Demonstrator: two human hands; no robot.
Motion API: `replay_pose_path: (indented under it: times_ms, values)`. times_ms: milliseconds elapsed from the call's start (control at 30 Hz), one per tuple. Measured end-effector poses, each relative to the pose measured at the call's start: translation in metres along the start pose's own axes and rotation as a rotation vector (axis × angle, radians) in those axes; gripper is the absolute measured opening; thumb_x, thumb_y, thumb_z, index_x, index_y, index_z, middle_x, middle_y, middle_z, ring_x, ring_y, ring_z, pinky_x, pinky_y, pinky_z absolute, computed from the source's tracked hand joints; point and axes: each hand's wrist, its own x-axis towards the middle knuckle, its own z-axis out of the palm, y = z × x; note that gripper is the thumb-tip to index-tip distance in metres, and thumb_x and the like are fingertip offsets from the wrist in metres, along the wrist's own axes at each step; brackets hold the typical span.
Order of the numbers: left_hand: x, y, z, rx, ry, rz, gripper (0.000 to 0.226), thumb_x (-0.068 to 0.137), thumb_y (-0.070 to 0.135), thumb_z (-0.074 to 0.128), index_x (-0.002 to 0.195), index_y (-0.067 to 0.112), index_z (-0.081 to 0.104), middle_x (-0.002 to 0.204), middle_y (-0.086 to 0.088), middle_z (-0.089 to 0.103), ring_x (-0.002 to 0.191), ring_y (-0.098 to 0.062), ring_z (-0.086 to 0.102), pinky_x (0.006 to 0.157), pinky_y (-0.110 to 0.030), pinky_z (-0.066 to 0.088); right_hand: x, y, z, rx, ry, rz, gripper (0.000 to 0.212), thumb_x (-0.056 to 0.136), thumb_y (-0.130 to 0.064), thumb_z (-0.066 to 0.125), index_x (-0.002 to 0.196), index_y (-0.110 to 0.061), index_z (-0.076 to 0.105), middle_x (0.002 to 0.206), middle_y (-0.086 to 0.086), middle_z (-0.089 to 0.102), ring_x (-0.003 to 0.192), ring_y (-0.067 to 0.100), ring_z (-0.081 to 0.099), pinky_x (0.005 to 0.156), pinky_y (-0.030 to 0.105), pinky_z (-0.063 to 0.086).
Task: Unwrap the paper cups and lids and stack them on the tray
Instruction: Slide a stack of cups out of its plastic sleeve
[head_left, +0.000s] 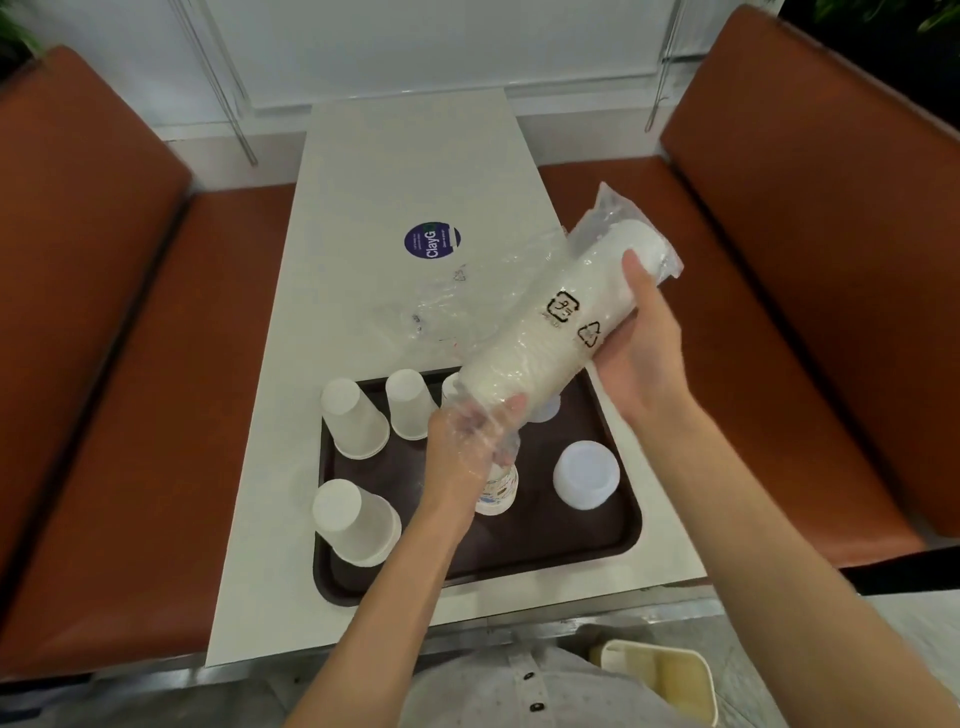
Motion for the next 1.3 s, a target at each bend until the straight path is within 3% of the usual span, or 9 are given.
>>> replay_pose_path:
  times_ms: [67,267,400,467,667,767,900,1067,1300]
  values:
    - [-0.004,-0.008,-0.004,-0.028,0.009,-0.031,0.017,0.072,0.041,0.077,0.061,0.030,0.068,0.059,0.013,0.068,0.059,0.002,0.064,0.069,-0.021,0.053,0.010,-0.018,0.002,-0.082,-0.002,-0.058,0.046,0.093,-0.026,0.065,0.132,-0.003,0.056,0.128,0.018,0.065,0.122,0.036,0.060,0.106,0.054,0.045]
    - [-0.010,-0.012,-0.001,-0.185,-0.038,-0.053,0.031,0.056,0.052,0.078,0.072,0.026,0.070,0.065,0.010,0.068,0.065,-0.008,0.064,0.064,-0.022,0.053,0.020,-0.037,0.014,-0.071,-0.041,-0.135,0.033,0.090,-0.023,0.069,0.116,-0.002,0.065,0.115,0.016,0.072,0.109,0.030,0.069,0.100,0.049,0.052]
    - [-0.011,-0.007,-0.007,-0.201,-0.036,-0.035,0.068,0.052,0.057,0.080,0.109,0.023,0.066,0.099,0.002,0.076,0.104,-0.027,0.068,0.099,-0.051,0.048,0.016,-0.028,0.016,-0.145,-0.080,-0.124,0.041,0.092,-0.025,0.068,0.126,-0.004,0.060,0.120,0.013,0.070,0.112,0.029,0.068,0.091,0.045,0.056]
    - [-0.010,-0.006,-0.015,-0.314,-0.079,-0.004,0.089,0.055,0.052,0.088,0.128,0.014,0.056,0.125,-0.015,0.066,0.119,-0.037,0.060,0.102,-0.052,0.044,0.012,-0.030,0.019,-0.232,-0.106,-0.126,0.037,0.094,-0.028,0.065,0.123,-0.007,0.062,0.118,0.011,0.071,0.111,0.029,0.068,0.085,0.043,0.058]
    - [-0.009,-0.008,-0.018,-0.735,-0.236,-0.112,0.089,0.046,0.034,0.099,0.121,0.018,0.054,0.115,-0.001,0.073,0.107,-0.017,0.069,0.085,-0.028,0.056,0.002,-0.071,0.048,-0.456,-0.248,-0.377,0.025,0.093,-0.028,0.066,0.101,-0.004,0.071,0.101,0.012,0.074,0.089,0.022,0.071,0.082,0.037,0.057]
    - [-0.009,-0.015,-0.020,-0.775,-0.309,-0.126,0.092,0.066,0.039,0.090,0.141,0.013,0.044,0.137,-0.009,0.061,0.126,-0.024,0.059,0.095,-0.029,0.052,0.005,-0.084,0.061,-0.496,-0.215,-0.479,0.020,0.091,-0.012,0.067,0.098,0.006,0.063,0.104,0.023,0.071,0.089,0.031,0.069,0.091,0.050,0.055]
    - [-0.008,-0.028,-0.025,-0.774,-0.498,-0.010,0.048,0.097,0.032,0.057,0.142,0.017,0.051,0.143,-0.007,0.057,0.134,-0.021,0.052,0.107,-0.030,0.043,0.010,-0.092,0.067,-0.474,-0.164,-0.517,0.016,0.092,-0.004,0.061,0.077,-0.010,0.059,0.089,0.013,0.073,0.089,0.033,0.068,0.095,0.059,0.049]
    - [-0.009,-0.036,-0.031,-0.842,-0.320,-0.191,0.075,0.070,0.036,0.089,0.134,0.015,0.057,0.137,-0.011,0.062,0.126,-0.026,0.059,0.098,-0.033,0.052,0.001,-0.087,0.074,-0.532,-0.323,-0.569,0.018,0.089,-0.005,0.064,0.074,-0.011,0.058,0.078,0.000,0.075,0.099,0.034,0.069,0.097,0.048,0.052]
    - [0.000,-0.027,-0.030,-0.957,-0.310,-0.115,0.054,0.067,0.031,0.091,0.116,0.016,0.075,0.128,-0.008,0.068,0.119,-0.025,0.064,0.100,-0.036,0.053,-0.008,-0.103,0.091,-0.439,-0.364,-0.654,0.021,0.093,-0.008,0.062,0.075,-0.013,0.054,0.086,0.011,0.065,0.088,0.027,0.065,0.078,0.039,0.050]
